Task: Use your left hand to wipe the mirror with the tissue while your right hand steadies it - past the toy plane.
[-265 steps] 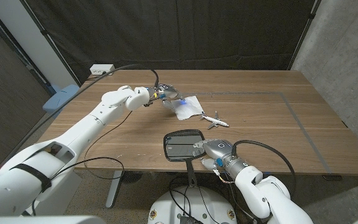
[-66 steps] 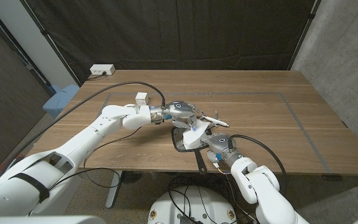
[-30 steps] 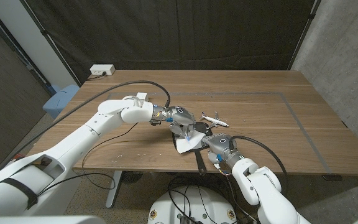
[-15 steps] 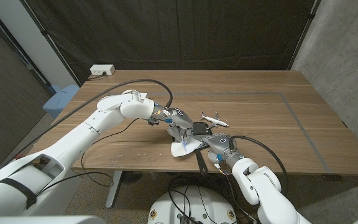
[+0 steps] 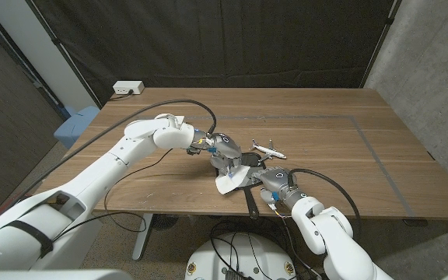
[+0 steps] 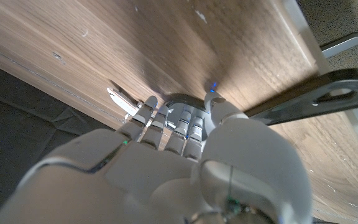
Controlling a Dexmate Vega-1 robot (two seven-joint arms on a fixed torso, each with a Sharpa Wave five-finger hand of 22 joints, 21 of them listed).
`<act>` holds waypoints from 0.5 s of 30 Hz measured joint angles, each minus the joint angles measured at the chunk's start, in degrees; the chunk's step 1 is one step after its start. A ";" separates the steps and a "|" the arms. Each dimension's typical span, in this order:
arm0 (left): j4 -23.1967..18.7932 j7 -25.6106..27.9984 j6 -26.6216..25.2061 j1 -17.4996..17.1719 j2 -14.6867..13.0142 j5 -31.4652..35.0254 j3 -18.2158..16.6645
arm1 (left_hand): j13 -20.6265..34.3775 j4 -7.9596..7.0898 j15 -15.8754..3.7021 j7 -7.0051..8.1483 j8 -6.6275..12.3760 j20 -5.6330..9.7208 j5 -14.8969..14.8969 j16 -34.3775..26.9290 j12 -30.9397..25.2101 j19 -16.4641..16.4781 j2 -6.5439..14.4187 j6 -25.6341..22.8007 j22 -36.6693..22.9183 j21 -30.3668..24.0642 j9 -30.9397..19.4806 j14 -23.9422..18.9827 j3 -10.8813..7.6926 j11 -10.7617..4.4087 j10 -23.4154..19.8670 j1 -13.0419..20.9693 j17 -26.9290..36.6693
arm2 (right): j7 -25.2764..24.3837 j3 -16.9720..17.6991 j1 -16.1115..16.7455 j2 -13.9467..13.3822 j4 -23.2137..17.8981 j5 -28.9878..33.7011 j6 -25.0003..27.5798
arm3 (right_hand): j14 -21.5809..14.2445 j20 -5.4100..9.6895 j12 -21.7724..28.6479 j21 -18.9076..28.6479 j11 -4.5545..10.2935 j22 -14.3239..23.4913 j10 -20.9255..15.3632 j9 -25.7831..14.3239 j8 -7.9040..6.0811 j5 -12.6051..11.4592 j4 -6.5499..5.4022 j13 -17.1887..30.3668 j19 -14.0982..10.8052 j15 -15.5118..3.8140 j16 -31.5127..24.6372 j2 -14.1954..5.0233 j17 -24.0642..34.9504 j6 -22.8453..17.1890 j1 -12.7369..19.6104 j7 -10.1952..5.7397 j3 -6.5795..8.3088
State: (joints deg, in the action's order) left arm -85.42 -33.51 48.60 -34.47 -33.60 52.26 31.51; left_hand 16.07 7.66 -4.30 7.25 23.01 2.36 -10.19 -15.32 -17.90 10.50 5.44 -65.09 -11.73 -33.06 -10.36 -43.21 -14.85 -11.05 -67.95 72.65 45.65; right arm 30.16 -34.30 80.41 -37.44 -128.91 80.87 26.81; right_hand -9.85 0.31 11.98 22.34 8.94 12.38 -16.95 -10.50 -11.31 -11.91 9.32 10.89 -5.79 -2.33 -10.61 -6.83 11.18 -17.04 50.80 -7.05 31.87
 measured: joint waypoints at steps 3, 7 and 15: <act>1.70 3.33 0.38 0.01 0.01 0.86 0.09 | -0.04 0.00 0.00 0.00 -0.10 -0.23 -0.02 -0.01 0.22 0.23 0.01 0.00 0.00 0.00 0.01 0.00 0.00 0.00 0.00 0.01 -6.36 | -0.03 0.03 -0.09 -0.07 0.00 -0.48 -0.01 | 0.00 0.00 0.00 0.00 0.00 0.00 0.00 -0.05 0.00 0.00 0.00 0.00 0.00 0.00 0.00 0.00 0.01 0.00 0.00 0.00 0.00; 4.44 10.68 0.58 0.24 -0.01 2.96 1.10 | 0.30 -0.01 0.00 0.00 -0.43 -0.09 -0.23 0.03 0.43 0.36 0.01 0.01 0.00 -0.21 0.02 0.02 -0.01 0.00 0.03 0.01 -22.03 | -0.11 0.06 -0.34 -0.19 0.16 -1.16 -0.01 | 0.00 0.00 0.00 0.34 0.00 0.00 0.01 -0.06 0.00 0.00 0.00 0.00 0.00 0.00 0.00 0.00 0.01 0.00 0.00 0.00 0.00; 11.19 25.63 -0.99 1.48 0.72 3.12 4.07 | 0.20 -0.16 -0.30 0.34 -0.77 -0.01 -0.26 0.05 0.71 0.45 0.02 -0.10 0.00 -0.43 0.11 -0.28 0.15 0.13 -0.10 0.01 -23.08 | -0.15 -0.05 -1.07 -0.33 0.59 -2.09 0.11 | 0.00 0.00 -0.01 0.34 0.00 0.00 0.02 -0.14 0.01 0.00 0.07 -0.01 0.00 0.00 0.00 0.00 0.00 0.00 0.00 0.00 0.40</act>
State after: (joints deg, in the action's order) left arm -74.23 -7.88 47.61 -32.99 -32.88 55.37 35.58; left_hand 16.27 7.49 -4.60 7.58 22.24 2.35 -10.45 -15.28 -17.19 10.95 5.47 -65.19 -11.73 -33.49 -10.25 -43.50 -14.70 -10.92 -68.05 72.66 22.57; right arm 30.01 -34.35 79.34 -37.77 -128.32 78.79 26.92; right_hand -9.85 0.31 11.97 22.68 8.94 12.38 -16.93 -10.64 -11.30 -11.91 9.39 10.89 -5.79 -2.33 -10.61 -6.83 11.19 -17.04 50.80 -7.05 32.27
